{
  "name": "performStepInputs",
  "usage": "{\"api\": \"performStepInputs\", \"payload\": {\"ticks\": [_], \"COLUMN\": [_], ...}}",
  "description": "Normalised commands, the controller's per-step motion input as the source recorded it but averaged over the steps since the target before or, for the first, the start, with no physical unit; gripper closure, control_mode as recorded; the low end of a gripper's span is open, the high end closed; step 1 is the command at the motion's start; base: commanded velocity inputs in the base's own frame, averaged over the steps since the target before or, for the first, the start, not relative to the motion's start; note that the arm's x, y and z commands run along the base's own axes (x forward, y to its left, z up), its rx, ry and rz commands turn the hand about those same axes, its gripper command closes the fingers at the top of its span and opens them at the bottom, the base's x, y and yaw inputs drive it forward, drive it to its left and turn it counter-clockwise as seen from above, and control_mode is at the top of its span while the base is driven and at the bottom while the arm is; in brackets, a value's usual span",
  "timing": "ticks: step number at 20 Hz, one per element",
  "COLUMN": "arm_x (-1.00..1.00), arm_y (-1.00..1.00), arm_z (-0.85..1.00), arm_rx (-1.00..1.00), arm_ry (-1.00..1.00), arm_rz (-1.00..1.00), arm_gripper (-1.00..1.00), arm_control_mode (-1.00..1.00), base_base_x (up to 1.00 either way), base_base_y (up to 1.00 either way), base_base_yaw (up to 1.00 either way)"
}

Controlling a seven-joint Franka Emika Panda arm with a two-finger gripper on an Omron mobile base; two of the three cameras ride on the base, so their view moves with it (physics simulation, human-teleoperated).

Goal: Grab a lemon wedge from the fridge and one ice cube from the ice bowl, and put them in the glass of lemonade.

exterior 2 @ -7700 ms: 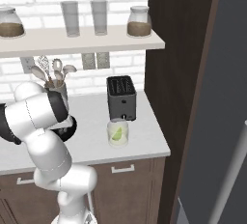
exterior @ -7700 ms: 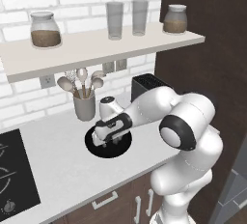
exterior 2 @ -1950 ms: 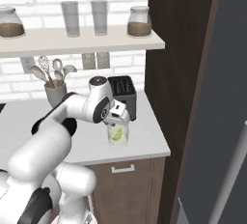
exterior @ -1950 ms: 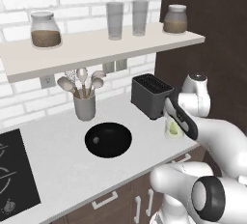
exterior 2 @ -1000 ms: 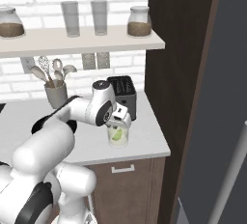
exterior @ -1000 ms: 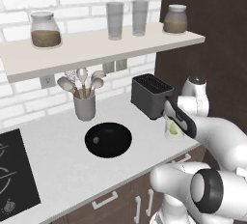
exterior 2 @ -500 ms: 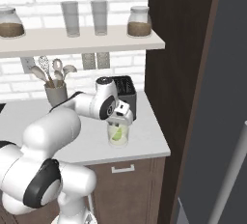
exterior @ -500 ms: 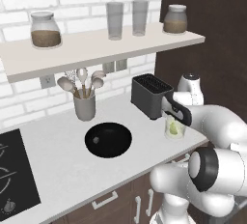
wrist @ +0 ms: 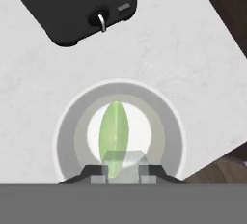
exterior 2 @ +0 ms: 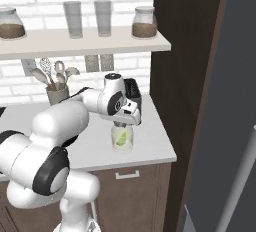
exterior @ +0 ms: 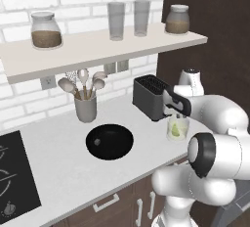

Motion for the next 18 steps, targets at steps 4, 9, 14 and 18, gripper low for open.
{"api": "performStepInputs", "payload": {"ticks": [4, 9, 14, 18], "arm_x": [0.03, 0.00, 0.00, 0.00], "arm_y": [0.00, 0.00, 0.00, 0.00], "arm_z": [0.00, 0.00, 0.00, 0.00], "arm_rx": [0.00, 0.00, 0.00, 0.00], "arm_ry": [0.00, 0.00, 0.00, 0.00], "arm_rz": [0.00, 0.00, 0.00, 0.00], "arm_gripper": [1.00, -1.00, -1.00, -1.00], "arm_control_mode": [-1.00, -1.00, -1.00, -1.00], "base_base_x": [0.00, 0.00, 0.00, 0.00], "base_base_y": [0.00, 0.00, 0.00, 0.00], "base_base_yaw": [0.00, 0.00, 0.00, 0.00]}}
